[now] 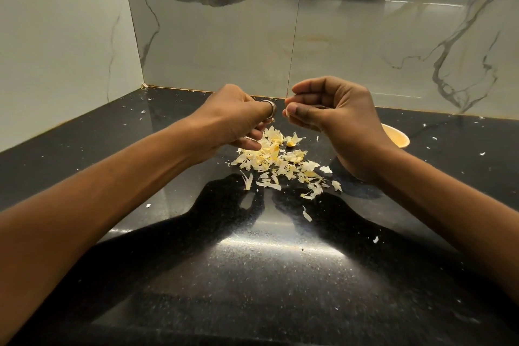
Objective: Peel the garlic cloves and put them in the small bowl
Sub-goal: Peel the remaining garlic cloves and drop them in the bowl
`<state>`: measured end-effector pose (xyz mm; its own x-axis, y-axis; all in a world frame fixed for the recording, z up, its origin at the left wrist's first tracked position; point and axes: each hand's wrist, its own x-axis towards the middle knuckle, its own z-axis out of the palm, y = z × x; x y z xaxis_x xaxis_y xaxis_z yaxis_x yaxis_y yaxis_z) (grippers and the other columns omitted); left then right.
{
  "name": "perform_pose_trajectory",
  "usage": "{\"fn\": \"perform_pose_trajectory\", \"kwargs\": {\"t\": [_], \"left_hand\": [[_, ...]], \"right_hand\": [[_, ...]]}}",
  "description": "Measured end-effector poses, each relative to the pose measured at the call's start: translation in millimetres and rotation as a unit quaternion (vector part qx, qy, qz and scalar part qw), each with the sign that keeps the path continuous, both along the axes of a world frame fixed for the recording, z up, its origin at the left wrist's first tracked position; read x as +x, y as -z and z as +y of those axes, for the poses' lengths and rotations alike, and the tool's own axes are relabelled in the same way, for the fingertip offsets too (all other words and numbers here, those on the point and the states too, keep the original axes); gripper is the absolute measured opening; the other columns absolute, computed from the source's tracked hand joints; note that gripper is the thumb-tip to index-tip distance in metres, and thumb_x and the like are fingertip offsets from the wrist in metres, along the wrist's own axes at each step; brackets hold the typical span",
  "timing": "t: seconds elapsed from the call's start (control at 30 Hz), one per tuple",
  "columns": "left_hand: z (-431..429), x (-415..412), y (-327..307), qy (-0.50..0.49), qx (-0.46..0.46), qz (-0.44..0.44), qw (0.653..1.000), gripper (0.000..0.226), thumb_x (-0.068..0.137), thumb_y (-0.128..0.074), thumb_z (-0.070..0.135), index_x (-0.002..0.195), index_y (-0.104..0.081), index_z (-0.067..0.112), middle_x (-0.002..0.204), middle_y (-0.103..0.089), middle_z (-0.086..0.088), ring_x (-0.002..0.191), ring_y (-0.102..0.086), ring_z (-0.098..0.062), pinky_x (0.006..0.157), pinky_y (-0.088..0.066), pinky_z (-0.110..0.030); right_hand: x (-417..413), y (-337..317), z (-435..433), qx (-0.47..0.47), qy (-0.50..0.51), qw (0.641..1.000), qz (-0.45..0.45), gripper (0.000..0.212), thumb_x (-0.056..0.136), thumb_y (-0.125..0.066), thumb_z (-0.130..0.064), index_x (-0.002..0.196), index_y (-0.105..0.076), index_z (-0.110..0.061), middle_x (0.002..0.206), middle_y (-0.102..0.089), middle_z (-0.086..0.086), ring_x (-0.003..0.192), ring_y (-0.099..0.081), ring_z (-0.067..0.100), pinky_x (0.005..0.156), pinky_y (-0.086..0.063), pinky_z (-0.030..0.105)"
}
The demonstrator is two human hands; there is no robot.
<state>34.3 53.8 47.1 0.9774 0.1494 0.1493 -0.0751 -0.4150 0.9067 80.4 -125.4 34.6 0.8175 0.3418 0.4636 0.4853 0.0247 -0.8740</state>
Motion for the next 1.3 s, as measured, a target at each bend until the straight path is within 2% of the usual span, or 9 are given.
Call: {"fn": "perform_pose_trajectory", "kwargs": {"t": [0.17, 0.23, 0.53, 0.63, 0.73, 0.87, 0.97, 1.07, 1.3], "left_hand": [[3, -2, 2, -0.006, 0.072, -0.033, 0.997, 0.005, 0.091, -0.065, 0.011, 0.094, -0.070, 0.011, 0.093, -0.070, -0.009, 0.085, -0.068, -0.018, 0.063, -0.061, -0.028], [4, -2, 2, -0.007, 0.080, -0.042, 0.996, 0.015, 0.092, -0.059, 0.007, 0.095, -0.071, 0.016, 0.094, -0.072, -0.008, 0.088, -0.069, -0.018, 0.063, -0.061, -0.027], [6, 0, 3, -0.016, 0.180, -0.088, 0.980, 0.005, 0.090, -0.072, 0.023, 0.090, -0.076, 0.021, 0.077, -0.071, 0.002, 0.076, -0.070, -0.015, 0.057, -0.059, -0.027], [5, 1, 4, -0.028, 0.247, -0.106, 0.963, 0.024, 0.083, -0.078, 0.044, 0.078, -0.074, 0.021, 0.068, -0.070, 0.004, 0.061, -0.064, -0.010, 0.058, -0.052, -0.026], [4, 2, 6, -0.046, 0.275, -0.134, 0.951, 0.035, 0.087, -0.071, 0.052, 0.069, -0.069, 0.022, 0.058, -0.061, 0.008, 0.050, -0.051, -0.003, 0.054, -0.037, -0.021], [5, 2, 8, -0.023, 0.292, -0.150, 0.944, 0.011, 0.090, -0.072, 0.038, 0.089, -0.076, 0.027, 0.076, -0.072, 0.010, 0.070, -0.065, -0.003, 0.071, -0.056, -0.028], [3, 2, 11, -0.012, 0.318, -0.166, 0.934, 0.011, 0.088, -0.073, 0.022, 0.098, -0.073, 0.027, 0.088, -0.070, 0.011, 0.077, -0.062, 0.001, 0.082, -0.056, -0.030], [3, 1, 10, -0.022, 0.331, -0.174, 0.927, 0.018, 0.086, -0.076, 0.018, 0.084, -0.064, 0.030, 0.080, -0.061, 0.016, 0.071, -0.054, 0.001, 0.080, -0.053, -0.031], [1, -1, 9, -0.041, 0.338, -0.190, 0.921, 0.043, 0.084, -0.076, 0.009, 0.063, -0.051, 0.036, 0.079, -0.061, 0.007, 0.079, -0.063, -0.013, 0.080, -0.055, -0.033]], "right_hand": [[0, -2, 0, 0.057, -0.032, 0.993, 0.100, 0.028, 0.087, -0.067, 0.008, 0.113, -0.065, -0.001, 0.104, -0.074, 0.019, 0.095, -0.075, 0.029, 0.083, -0.062, 0.034], [1, -3, 0, 0.057, -0.032, 0.993, 0.103, 0.028, 0.087, -0.067, 0.008, 0.113, -0.065, 0.000, 0.104, -0.074, 0.019, 0.095, -0.075, 0.029, 0.083, -0.062, 0.035], [1, -3, -2, -0.072, 0.021, 0.997, 0.013, 0.021, 0.085, -0.076, -0.004, 0.105, -0.071, -0.005, 0.095, -0.074, 0.010, 0.083, -0.073, 0.015, 0.077, -0.061, 0.028], [5, -9, -6, -0.164, 0.074, 0.982, -0.053, 0.016, 0.085, -0.079, -0.013, 0.100, -0.075, -0.011, 0.091, -0.076, 0.003, 0.085, -0.074, 0.014, 0.084, -0.062, 0.033], [7, -20, -14, -0.229, 0.121, 0.957, -0.130, 0.011, 0.086, -0.078, -0.017, 0.098, -0.078, -0.017, 0.089, -0.076, -0.004, 0.083, -0.072, 0.009, 0.083, -0.060, 0.027], [9, -36, -27, -0.333, 0.182, 0.894, -0.237, 0.013, 0.091, -0.073, -0.013, 0.102, -0.078, -0.014, 0.093, -0.074, -0.004, 0.077, -0.066, 0.000, 0.071, -0.050, 0.007], [16, -38, -35, -0.412, 0.270, 0.826, -0.275, 0.017, 0.089, -0.066, -0.007, 0.098, -0.080, -0.013, 0.096, -0.076, 0.008, 0.084, -0.068, 0.022, 0.077, -0.053, 0.024], [15, -35, -34, -0.512, 0.321, 0.751, -0.268, 0.014, 0.084, -0.065, -0.011, 0.092, -0.076, -0.007, 0.091, -0.069, 0.019, 0.085, -0.063, 0.039, 0.076, -0.056, 0.039], [5, -35, -32, -0.585, 0.325, 0.718, -0.188, 0.023, 0.089, -0.070, -0.022, 0.106, -0.074, -0.007, 0.088, -0.056, 0.018, 0.082, -0.056, 0.038, 0.072, -0.050, 0.038]]}}
